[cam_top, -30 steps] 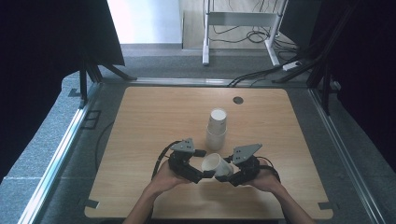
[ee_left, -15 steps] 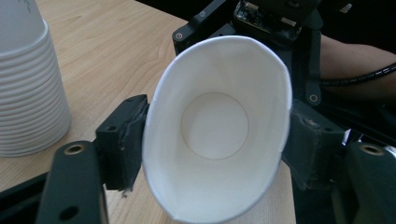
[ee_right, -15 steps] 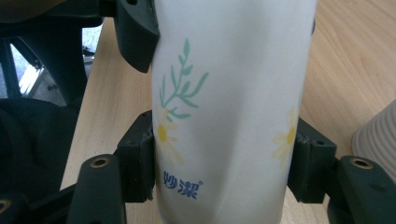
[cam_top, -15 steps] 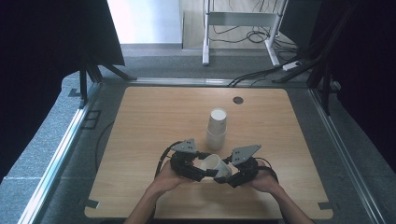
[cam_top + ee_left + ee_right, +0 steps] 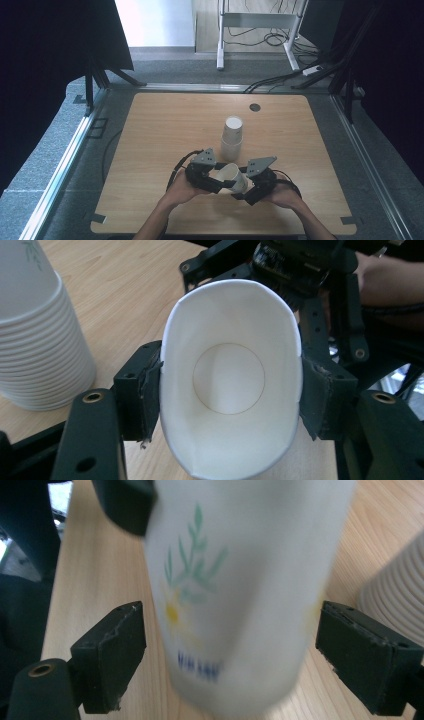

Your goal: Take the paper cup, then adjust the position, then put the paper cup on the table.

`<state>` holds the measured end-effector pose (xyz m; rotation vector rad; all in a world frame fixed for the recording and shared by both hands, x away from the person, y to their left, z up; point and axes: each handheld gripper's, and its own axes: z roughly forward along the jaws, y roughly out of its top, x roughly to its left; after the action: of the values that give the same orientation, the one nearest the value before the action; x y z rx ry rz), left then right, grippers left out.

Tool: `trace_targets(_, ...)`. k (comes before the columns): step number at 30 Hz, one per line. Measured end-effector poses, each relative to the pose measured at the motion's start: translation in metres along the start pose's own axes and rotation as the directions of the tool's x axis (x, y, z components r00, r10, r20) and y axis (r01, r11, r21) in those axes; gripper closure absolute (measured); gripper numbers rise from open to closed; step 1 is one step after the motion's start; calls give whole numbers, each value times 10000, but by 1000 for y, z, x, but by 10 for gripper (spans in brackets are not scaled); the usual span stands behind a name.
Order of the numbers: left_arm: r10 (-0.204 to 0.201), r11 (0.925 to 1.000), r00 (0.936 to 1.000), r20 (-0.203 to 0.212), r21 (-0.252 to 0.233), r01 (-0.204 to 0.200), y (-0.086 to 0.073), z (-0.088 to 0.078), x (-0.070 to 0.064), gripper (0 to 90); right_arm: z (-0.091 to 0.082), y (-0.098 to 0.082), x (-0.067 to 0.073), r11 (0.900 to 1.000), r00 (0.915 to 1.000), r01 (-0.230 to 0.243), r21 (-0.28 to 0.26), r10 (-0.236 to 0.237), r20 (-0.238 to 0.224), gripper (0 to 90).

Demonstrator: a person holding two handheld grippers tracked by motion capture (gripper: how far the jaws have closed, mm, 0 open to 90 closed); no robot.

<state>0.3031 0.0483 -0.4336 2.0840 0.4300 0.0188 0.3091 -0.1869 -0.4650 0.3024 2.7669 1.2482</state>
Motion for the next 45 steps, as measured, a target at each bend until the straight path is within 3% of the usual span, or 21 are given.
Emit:
trace_targets(7,266,9975,9964,-811,669,-211,5,-5,1,346,-15,-14,-5,9977,9951,-681,-7,680,723,82)
trace_targets(13,374,9903,9897,-1383,1377,-181,10,-8,6,344,-18,-22,-9,9943,9895,-1061,129,1043,997,80)
trace_targets(21,479,9798,9764,-2105,1997,-51,10,-13,14,343,-16,-25,-10,9928,9875,-1166,287,1128,1098,80)
trace_targets(32,573,9686,9588,-2782,2482,142,15,-20,25,341,-20,-32,-15,9867,9768,-1576,397,1498,1533,82)
trace_targets(40,538,9630,9484,-3124,2674,335,15,-25,34,341,-25,-42,-19,9771,9593,-2117,231,2032,1959,27)
trace_targets(45,493,9553,9399,-3378,2907,544,13,-26,41,340,-26,-47,-21,9704,9494,-2403,229,2301,2139,7)
